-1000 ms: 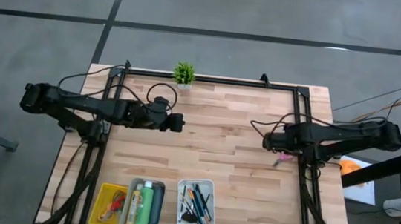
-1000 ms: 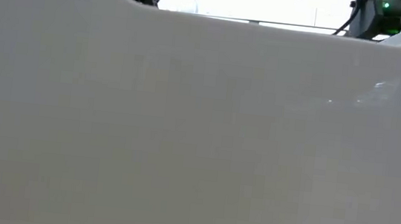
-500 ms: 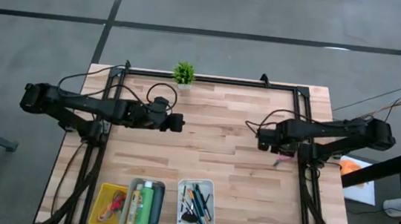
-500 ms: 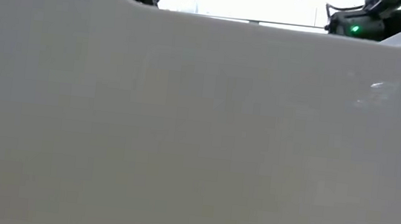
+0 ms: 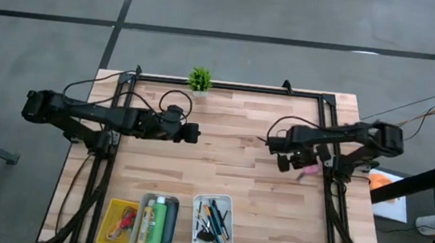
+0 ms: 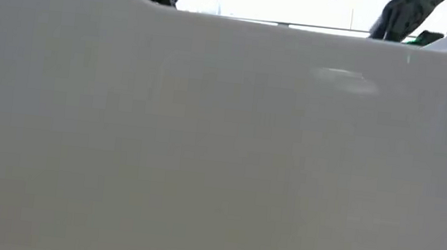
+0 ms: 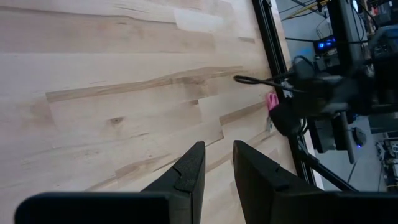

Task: Pick & Place Paint Supplies
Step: Put the pink scissors into the yellow bin

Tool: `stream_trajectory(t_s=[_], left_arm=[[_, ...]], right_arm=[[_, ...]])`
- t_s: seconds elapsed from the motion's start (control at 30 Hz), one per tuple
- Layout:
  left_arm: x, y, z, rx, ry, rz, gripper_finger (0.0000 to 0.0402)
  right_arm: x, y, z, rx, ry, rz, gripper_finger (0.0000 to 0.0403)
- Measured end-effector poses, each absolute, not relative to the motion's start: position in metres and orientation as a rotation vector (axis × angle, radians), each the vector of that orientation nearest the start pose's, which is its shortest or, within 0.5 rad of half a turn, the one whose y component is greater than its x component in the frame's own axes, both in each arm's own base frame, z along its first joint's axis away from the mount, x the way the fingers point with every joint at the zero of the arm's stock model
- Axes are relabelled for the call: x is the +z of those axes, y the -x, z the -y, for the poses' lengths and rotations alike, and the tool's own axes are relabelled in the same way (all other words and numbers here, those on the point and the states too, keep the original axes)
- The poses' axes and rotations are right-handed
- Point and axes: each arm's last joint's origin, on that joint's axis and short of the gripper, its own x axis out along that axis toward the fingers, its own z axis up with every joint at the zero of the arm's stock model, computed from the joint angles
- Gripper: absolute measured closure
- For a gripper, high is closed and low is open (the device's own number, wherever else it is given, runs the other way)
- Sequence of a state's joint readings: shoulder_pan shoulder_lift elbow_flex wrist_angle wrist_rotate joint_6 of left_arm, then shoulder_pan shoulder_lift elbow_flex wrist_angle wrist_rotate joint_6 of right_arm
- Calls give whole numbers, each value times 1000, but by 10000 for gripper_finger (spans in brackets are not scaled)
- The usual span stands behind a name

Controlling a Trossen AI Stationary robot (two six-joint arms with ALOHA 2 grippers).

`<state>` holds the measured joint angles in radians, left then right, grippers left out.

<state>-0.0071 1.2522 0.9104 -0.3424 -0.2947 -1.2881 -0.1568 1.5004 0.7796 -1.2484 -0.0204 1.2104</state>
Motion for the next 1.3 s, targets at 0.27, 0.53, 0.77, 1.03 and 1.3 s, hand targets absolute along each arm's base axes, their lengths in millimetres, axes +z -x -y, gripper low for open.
stream_trajectory(t_s=[0.27,0.53,0.77,1.03,1.3], left_arm=[[268,-262,-6,664,1124,-399,316],[268,-262,-6,664,1124,-399,316],[268,-262,-6,664,1124,-399,316],[268,-262,-6,664,1124,-399,316],[268,-262,-6,664,1124,-399,316]], right_arm=[[133,-191,38,-1360,-843,-1798,309],[124,-195,42,-1365,-792,-1747,309],[122,-193,46,-1369,-850,-1728,309],[118,-183,46,-1355,-936,-1677,310],[139,-189,47,-1284,-1072,-1421,309]])
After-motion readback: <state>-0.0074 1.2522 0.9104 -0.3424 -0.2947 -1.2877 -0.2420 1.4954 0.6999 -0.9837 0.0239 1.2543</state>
